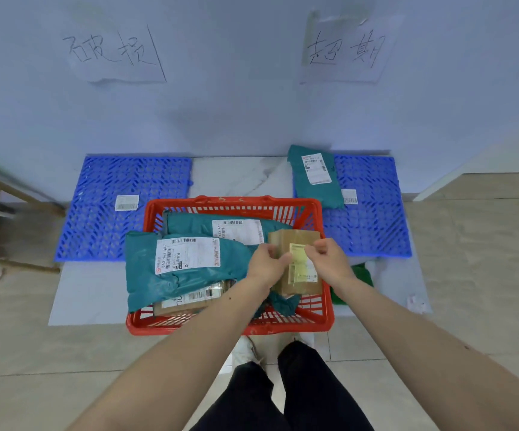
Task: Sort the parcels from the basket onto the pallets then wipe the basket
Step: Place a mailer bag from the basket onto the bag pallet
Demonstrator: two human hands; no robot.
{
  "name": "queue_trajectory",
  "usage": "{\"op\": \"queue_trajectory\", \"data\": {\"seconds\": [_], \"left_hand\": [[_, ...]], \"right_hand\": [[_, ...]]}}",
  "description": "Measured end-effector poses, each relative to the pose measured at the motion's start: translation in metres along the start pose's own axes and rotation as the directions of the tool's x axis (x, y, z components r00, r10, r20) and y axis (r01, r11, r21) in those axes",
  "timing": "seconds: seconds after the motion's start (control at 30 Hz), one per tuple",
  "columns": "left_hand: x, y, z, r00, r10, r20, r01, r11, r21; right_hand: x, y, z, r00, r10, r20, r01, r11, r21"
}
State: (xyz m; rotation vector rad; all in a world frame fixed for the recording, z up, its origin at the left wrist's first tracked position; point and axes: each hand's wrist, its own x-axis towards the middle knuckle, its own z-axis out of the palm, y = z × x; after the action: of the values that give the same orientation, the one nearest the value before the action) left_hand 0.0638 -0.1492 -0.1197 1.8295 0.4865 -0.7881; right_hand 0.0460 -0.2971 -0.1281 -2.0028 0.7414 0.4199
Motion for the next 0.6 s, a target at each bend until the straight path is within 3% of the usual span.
{"op": "queue_trajectory", "data": {"seconds": [0.4, 0.6], "left_hand": [[0.020, -0.031, 0.025, 0.989, -0.112, -0.097, 0.124, 0.984, 0.127], [0.024, -0.039, 0.027, 0.988, -0.137, -0.072, 0.144, 0.985, 0.096]], "right_hand": [[-0.001, 0.039, -0.012, 0.998, 0.058, 0.020, -0.058, 0.998, 0.020], [0.002, 0.040, -0.014, 0.998, 0.049, 0.042, -0.051, 0.997, 0.055]]}}
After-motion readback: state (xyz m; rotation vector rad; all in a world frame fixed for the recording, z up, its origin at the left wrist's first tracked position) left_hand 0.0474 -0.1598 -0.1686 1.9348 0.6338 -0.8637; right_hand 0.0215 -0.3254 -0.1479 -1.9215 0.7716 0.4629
